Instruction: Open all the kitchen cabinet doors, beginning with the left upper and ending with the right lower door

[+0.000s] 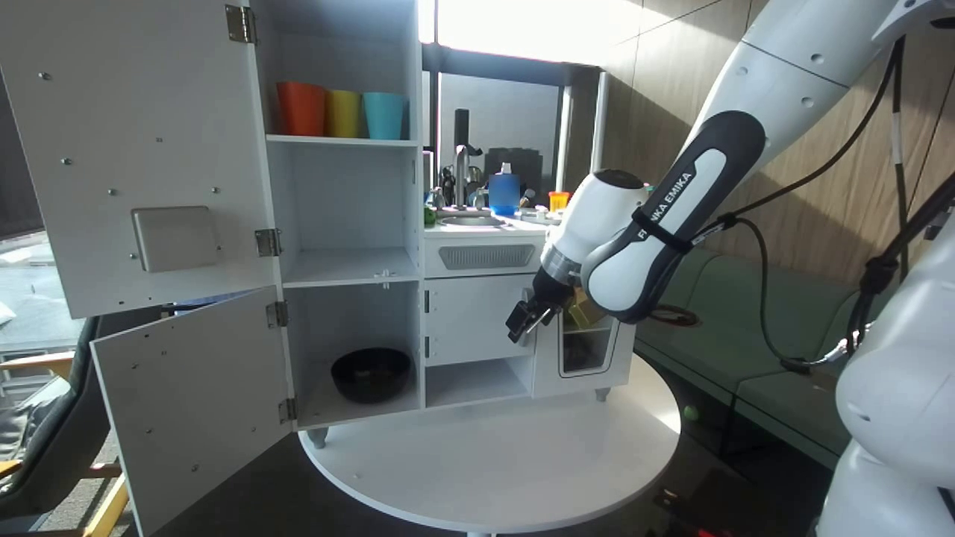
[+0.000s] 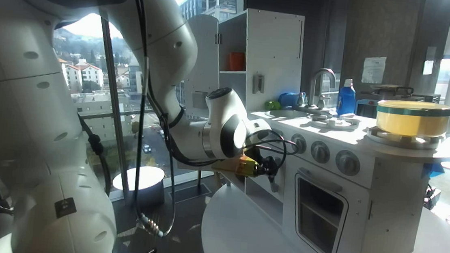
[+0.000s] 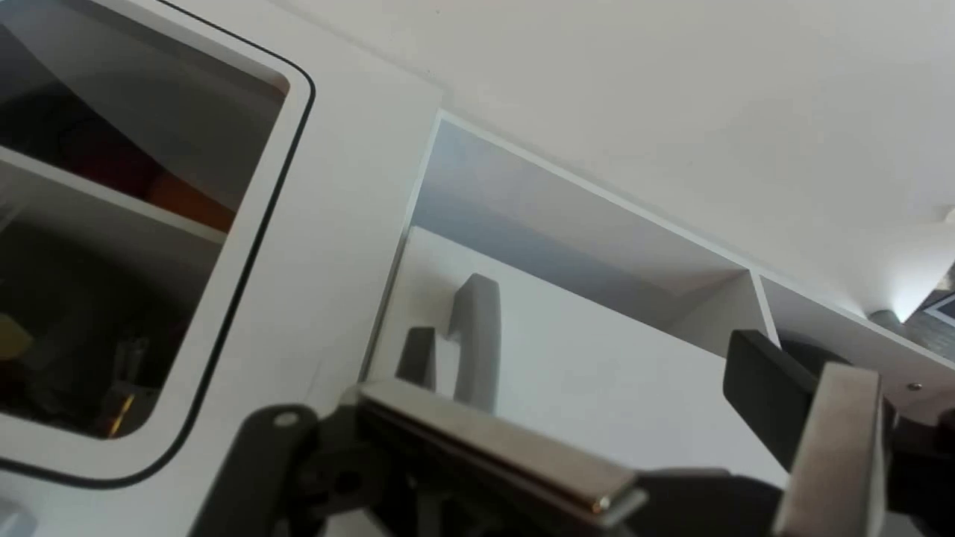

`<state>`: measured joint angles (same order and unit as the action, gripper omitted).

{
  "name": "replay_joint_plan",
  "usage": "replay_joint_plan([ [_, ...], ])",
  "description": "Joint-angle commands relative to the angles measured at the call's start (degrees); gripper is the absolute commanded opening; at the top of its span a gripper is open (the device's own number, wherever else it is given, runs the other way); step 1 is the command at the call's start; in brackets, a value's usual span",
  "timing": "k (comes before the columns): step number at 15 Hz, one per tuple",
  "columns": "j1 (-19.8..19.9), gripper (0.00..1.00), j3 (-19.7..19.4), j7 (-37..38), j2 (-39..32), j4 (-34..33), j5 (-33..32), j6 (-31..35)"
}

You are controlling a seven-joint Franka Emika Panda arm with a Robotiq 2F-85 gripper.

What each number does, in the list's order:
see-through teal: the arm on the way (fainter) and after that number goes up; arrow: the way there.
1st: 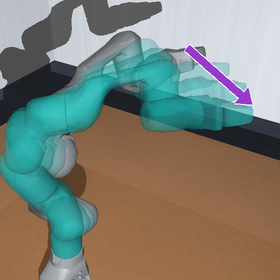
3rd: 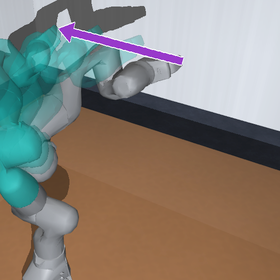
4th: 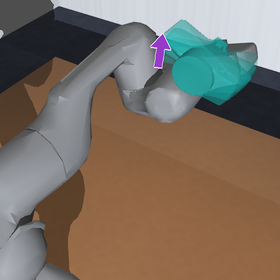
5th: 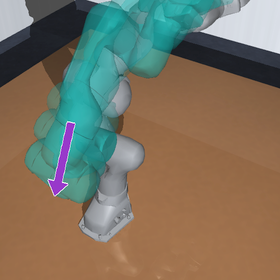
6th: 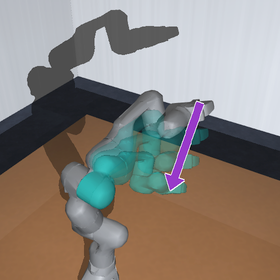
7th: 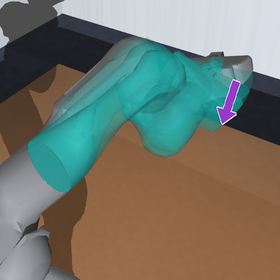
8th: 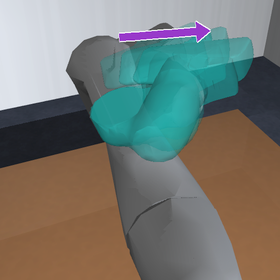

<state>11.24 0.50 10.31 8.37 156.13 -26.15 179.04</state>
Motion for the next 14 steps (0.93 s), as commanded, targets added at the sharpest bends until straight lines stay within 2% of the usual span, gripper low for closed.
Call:
replay_joint_plan([
  [1,4.4,1.0,3.2,3.8,0.3,-2.6,-4.6,0.1],
  [5,8.1,1.0,7.5,7.8,-0.2,-5.6,-10.3,-2.0],
  [7,7.8,1.0,9.3,9.1,-0.6,-6.4,-11.7,-2.4],
  [11,6.0,1.0,10.9,9.1,1.1,-4.6,-11.0,-4.0],
  [14,1.2,1.0,9.3,5.4,2.8,-1.3,-3.6,-6.3],
])
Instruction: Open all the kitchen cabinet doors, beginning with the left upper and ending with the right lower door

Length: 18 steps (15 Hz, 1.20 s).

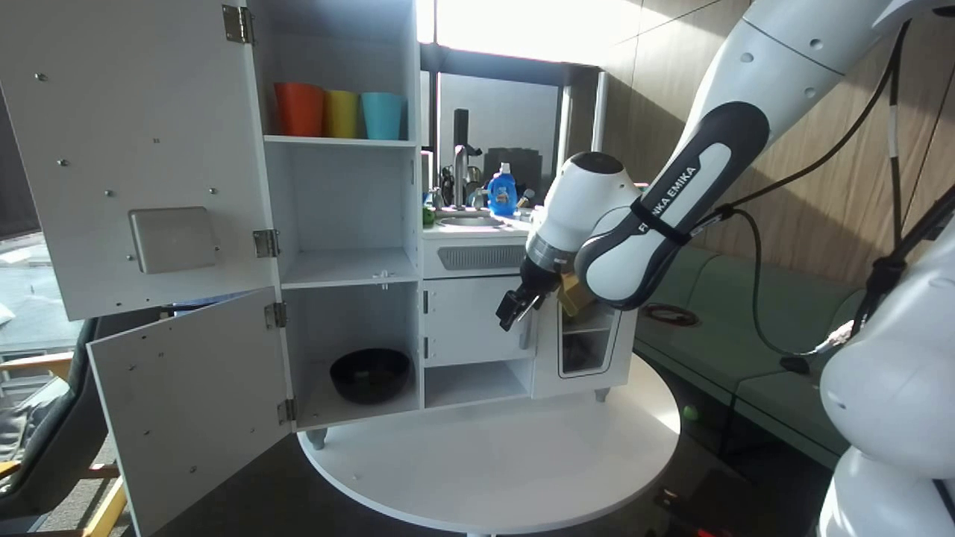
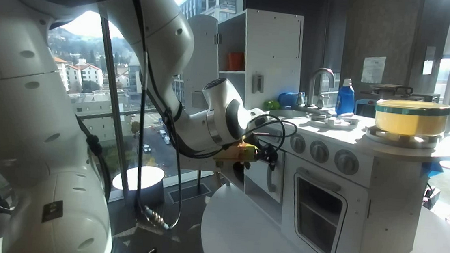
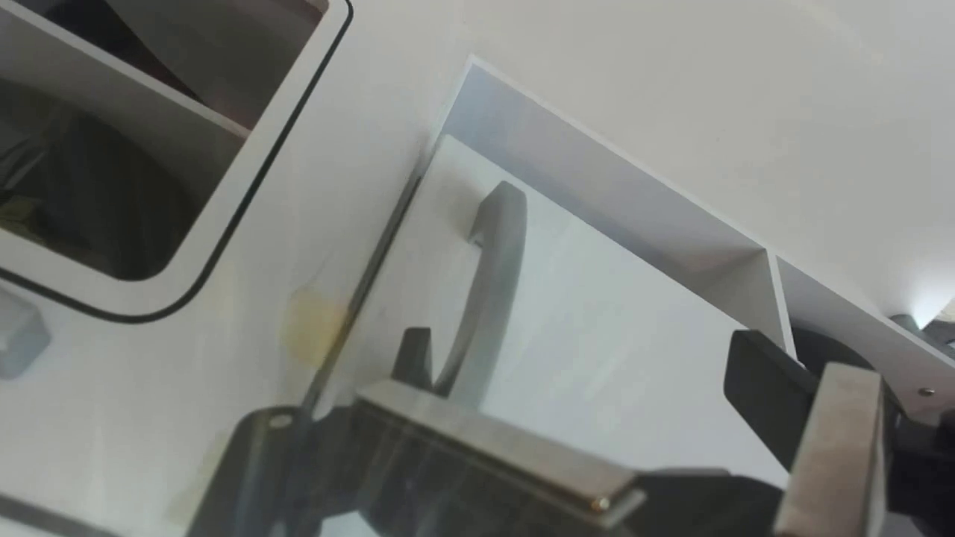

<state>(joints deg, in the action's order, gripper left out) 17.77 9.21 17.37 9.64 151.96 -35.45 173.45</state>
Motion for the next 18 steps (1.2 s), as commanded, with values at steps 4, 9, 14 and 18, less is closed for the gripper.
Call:
replay_joint_plan([
  [4,-19.0,1.0,-4.9,-11.5,2.7,7.7,24.3,-4.5],
  [9,-16.7,1.0,4.9,9.1,13.3,6.0,24.3,-33.4],
  [14,-22.8,1.0,8.2,18.7,28.0,7.8,31.4,-51.0],
  [18,-21.3,1.0,6.2,22.3,34.5,5.1,31.7,-52.6],
])
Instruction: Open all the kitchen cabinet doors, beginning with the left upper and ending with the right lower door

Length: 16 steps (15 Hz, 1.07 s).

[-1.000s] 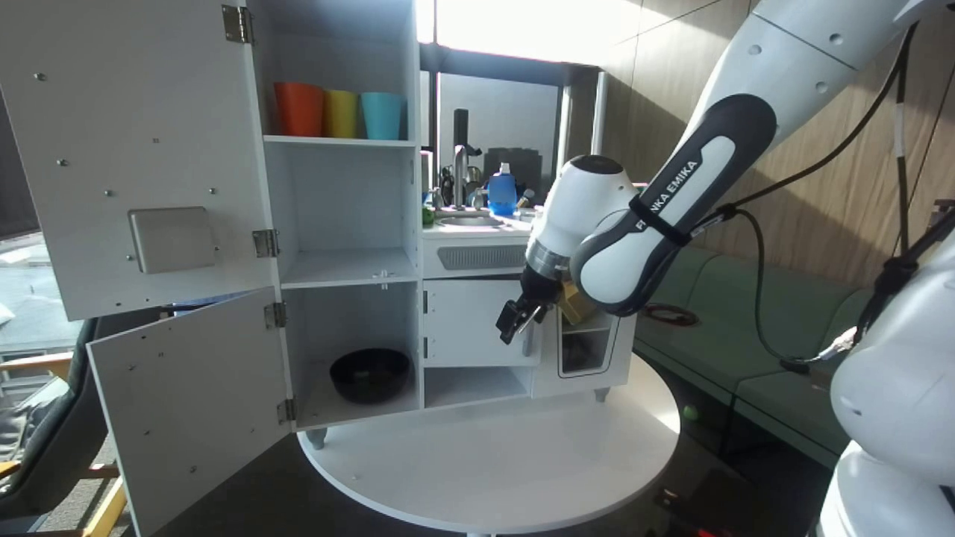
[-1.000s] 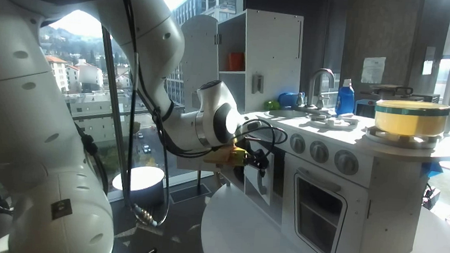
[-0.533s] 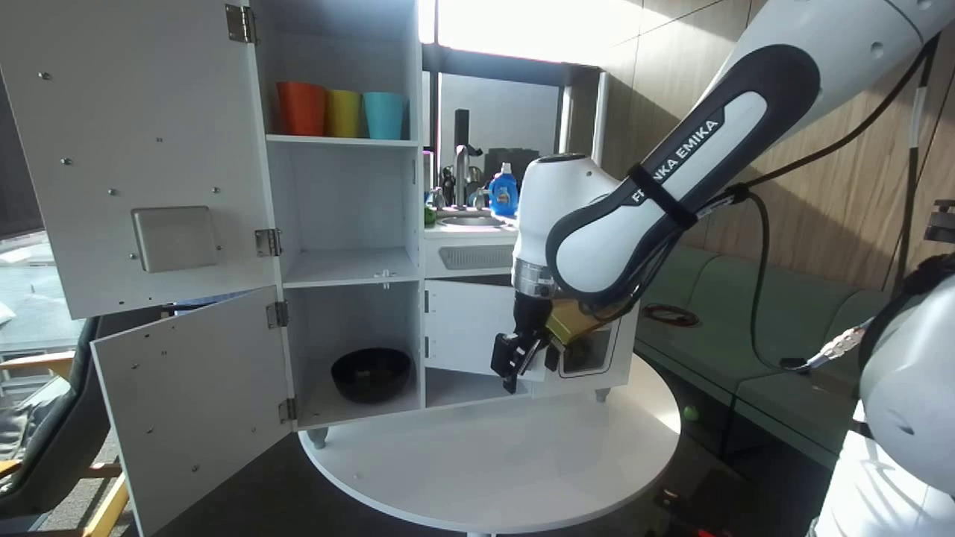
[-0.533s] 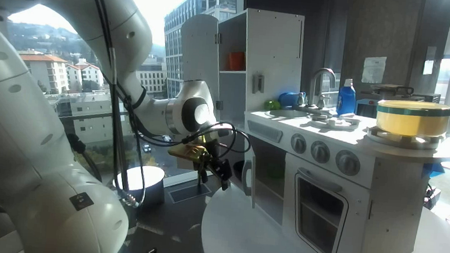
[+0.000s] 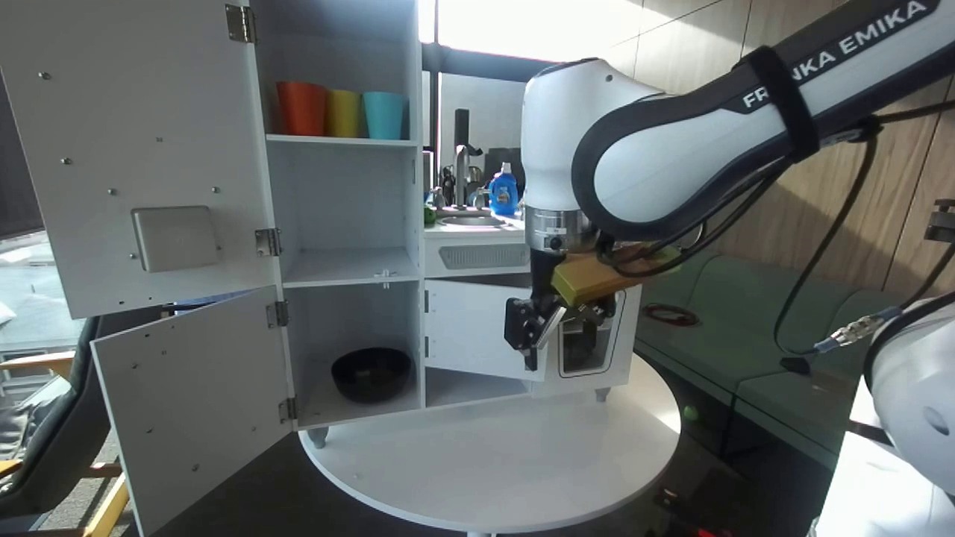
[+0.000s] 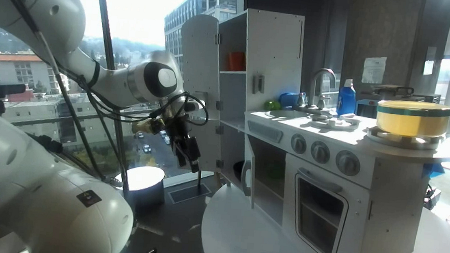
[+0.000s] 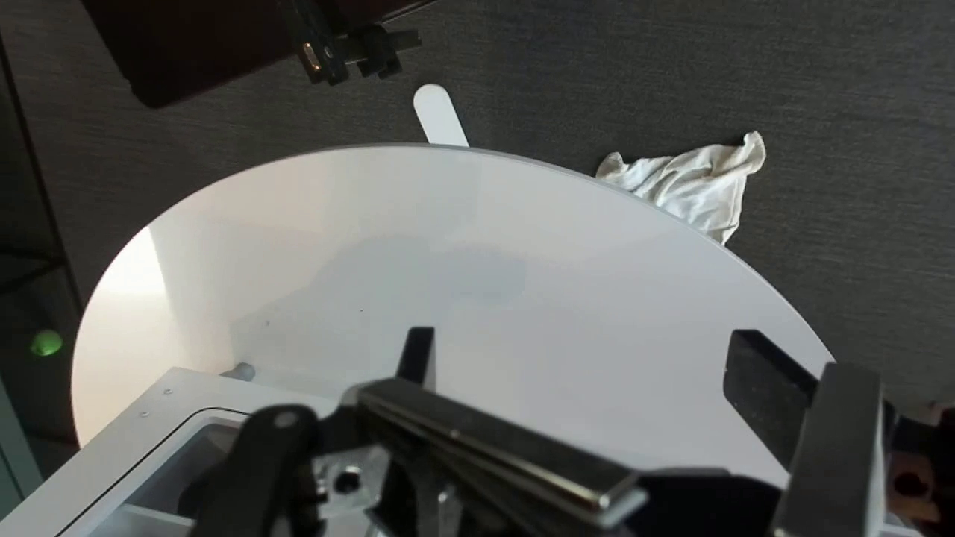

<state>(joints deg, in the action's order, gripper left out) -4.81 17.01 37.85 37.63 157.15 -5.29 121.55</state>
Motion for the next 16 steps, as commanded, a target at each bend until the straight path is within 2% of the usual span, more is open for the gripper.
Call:
replay_joint_plan([
  [1,2.0,1.0,-2.3,2.7,7.5,-0.3,2.0,-0.3],
  [4,5.9,1.0,-3.0,6.2,7.1,-3.3,1.5,1.5],
  [8,11.7,1.0,-2.8,13.1,2.9,-7.7,1.2,4.8],
  [10,16.2,1.0,-4.8,14.0,-4.2,-13.8,-0.9,6.8],
  [13,20.4,1.0,-6.0,16.4,-11.5,-18.9,-3.0,10.2],
  [16,21.1,1.0,-8.3,17.8,-19.5,-23.5,-3.8,11.5],
])
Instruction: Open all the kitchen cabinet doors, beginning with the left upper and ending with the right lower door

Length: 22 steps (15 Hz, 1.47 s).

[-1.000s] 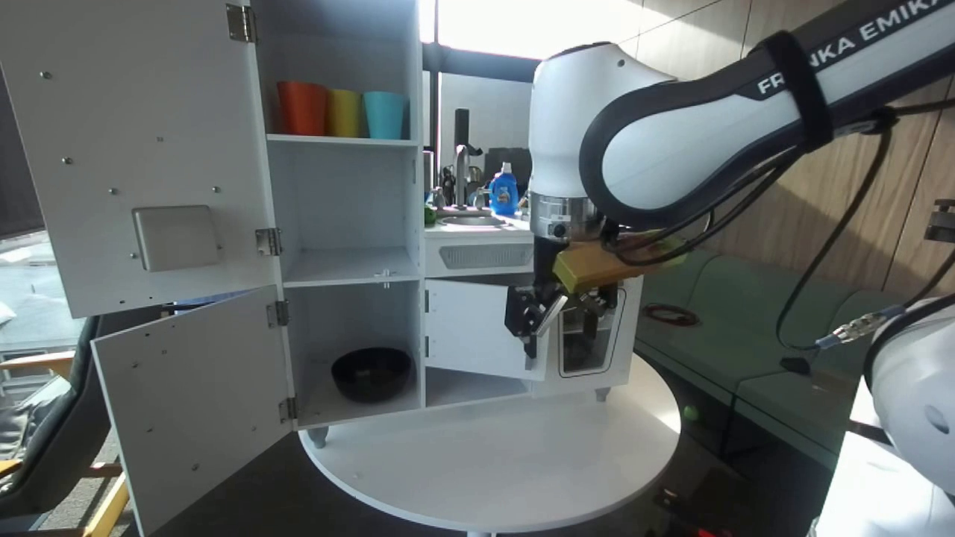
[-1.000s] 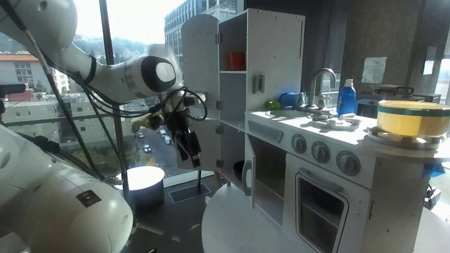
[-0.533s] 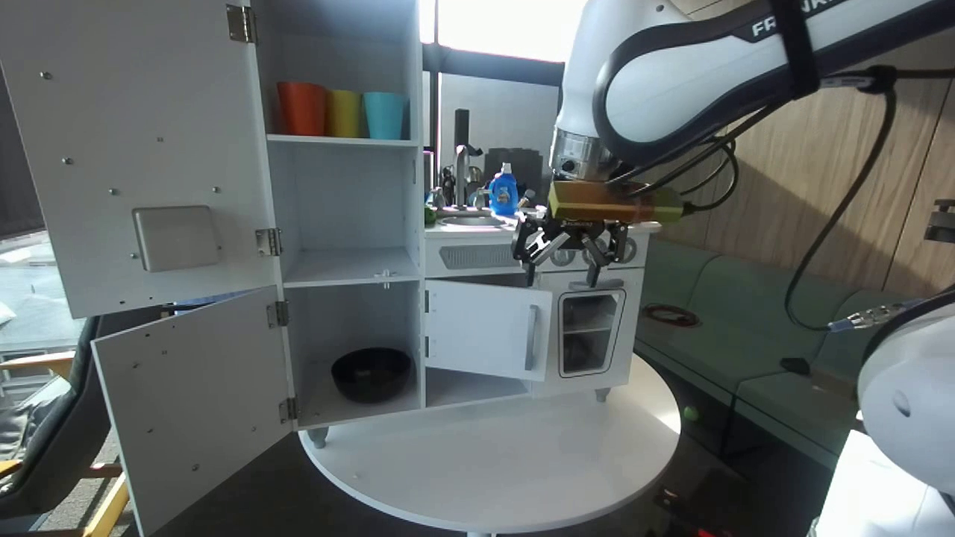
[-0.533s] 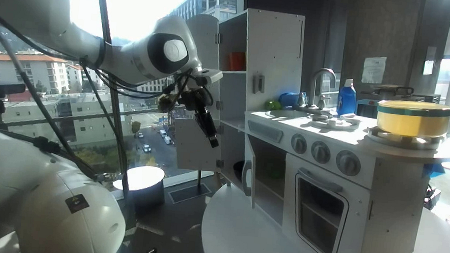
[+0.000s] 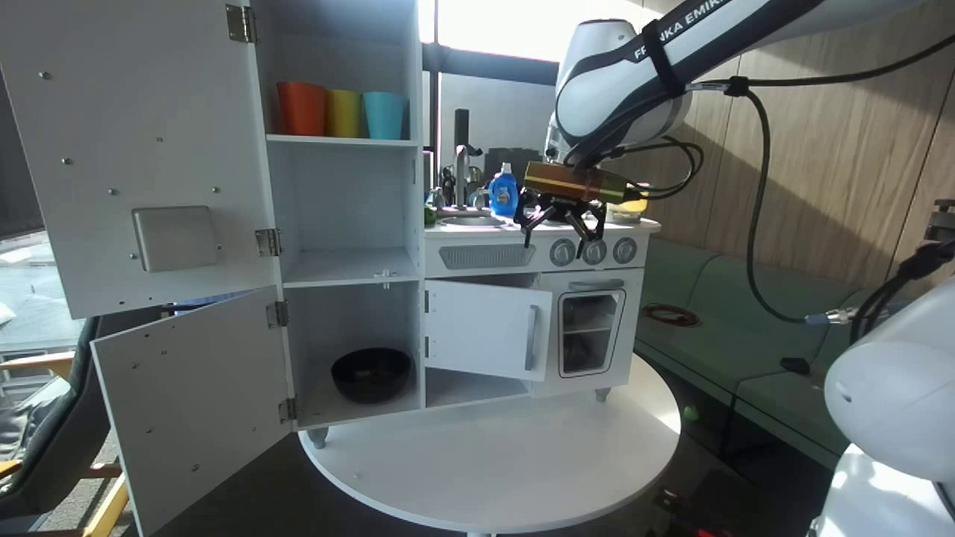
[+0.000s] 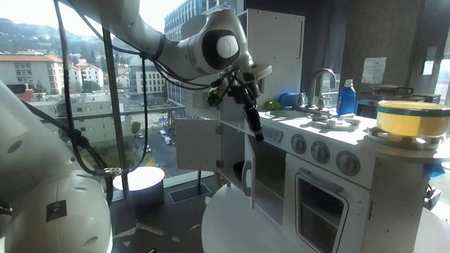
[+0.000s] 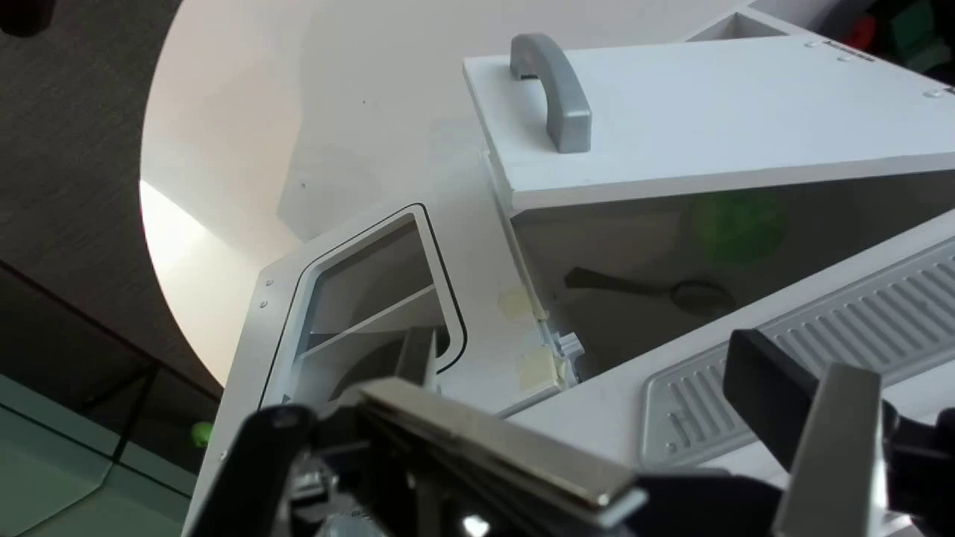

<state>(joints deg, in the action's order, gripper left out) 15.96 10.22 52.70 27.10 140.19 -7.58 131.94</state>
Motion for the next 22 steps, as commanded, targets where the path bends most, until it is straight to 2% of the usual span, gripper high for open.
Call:
replay_joint_plan([
  [1,0.1,1.0,-1.9,3.6,-11.1,-7.3,-2.1,1.4],
  [6,-3.6,1.0,-4.6,3.3,-16.9,-8.0,-2.7,3.9],
  [10,-6.8,1.0,-5.4,0.9,-14.7,-5.0,-0.8,3.8],
  [12,-7.4,1.0,-5.1,1.2,-15.6,-3.1,-4.1,5.5],
  [13,-7.4,1.0,-5.4,0.8,-17.1,-1.7,-5.6,8.9],
  [14,-7.6,1.0,-5.9,0.7,-18.0,-0.8,-5.2,10.2],
  [16,-8.6,1.0,-6.8,-1.9,-18.3,1.9,-2.4,14.1],
  [17,-9.9,1.0,-7.4,-5.4,-16.8,3.3,1.4,16.0],
  [22,-14.9,1.0,-6.5,-16.2,-8.1,9.0,12.2,15.1],
])
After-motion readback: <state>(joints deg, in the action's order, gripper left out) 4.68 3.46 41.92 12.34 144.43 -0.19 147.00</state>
